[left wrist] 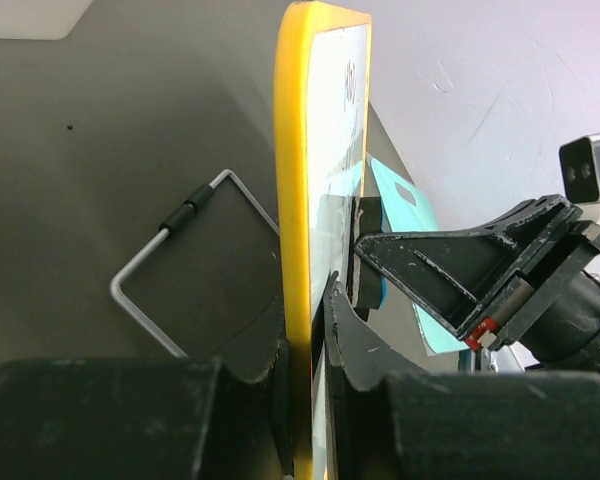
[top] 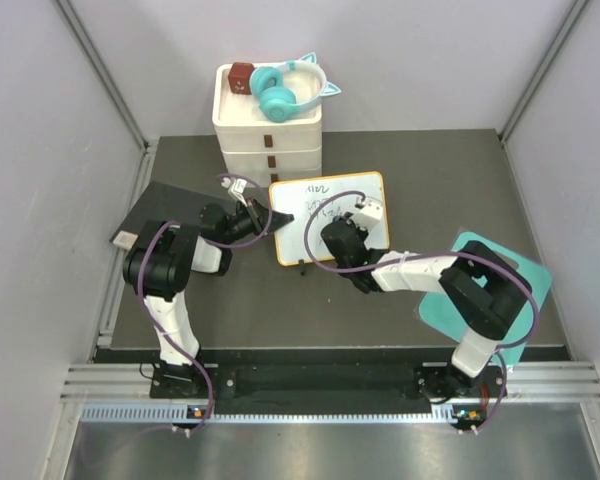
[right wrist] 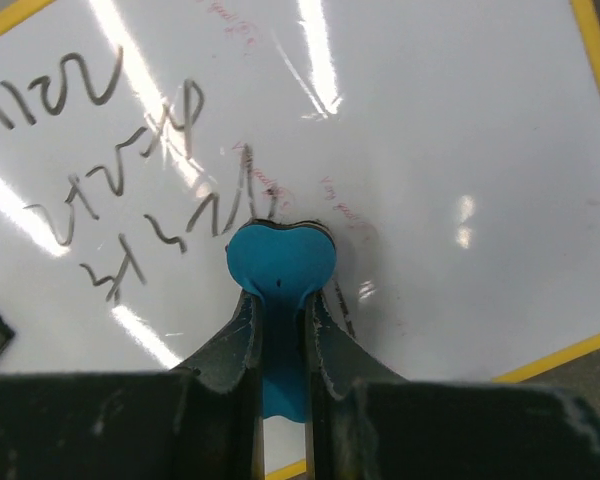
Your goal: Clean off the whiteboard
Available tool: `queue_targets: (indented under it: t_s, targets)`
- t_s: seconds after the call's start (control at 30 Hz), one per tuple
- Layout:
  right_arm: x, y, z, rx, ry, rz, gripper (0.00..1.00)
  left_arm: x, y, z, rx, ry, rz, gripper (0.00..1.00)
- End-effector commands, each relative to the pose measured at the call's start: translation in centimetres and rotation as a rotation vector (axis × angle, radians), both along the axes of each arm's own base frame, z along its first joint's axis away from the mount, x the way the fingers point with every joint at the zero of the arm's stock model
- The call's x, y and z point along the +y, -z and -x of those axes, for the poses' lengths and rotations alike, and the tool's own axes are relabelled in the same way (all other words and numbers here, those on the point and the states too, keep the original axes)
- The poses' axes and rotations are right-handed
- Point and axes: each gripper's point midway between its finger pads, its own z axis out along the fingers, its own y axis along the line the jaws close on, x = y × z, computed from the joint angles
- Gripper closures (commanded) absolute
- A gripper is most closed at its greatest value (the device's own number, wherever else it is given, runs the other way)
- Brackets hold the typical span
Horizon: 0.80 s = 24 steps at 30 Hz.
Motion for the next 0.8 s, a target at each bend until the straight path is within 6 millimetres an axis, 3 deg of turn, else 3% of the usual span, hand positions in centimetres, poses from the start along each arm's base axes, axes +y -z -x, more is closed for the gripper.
queue_targets:
  t_s: [0.0, 0.43, 0.77]
  targets:
    - [-7.7, 8.7, 3.2, 0.251, 0.104, 0.192, 1.00, 0.2, 5.1, 2.7, 0.049, 0.075, -0.141, 1.00]
    - [-6.9, 13.4, 6.7, 0.368, 0.089, -0.020, 1.00, 0.2, 5.0, 2.9, 0.046, 0.078, -0.134, 1.00]
    - [-6.6, 13.9, 9.9, 0.409, 0.155, 0.006, 1.00, 0.2, 5.1, 2.9, 0.054, 0.076, -0.126, 1.00]
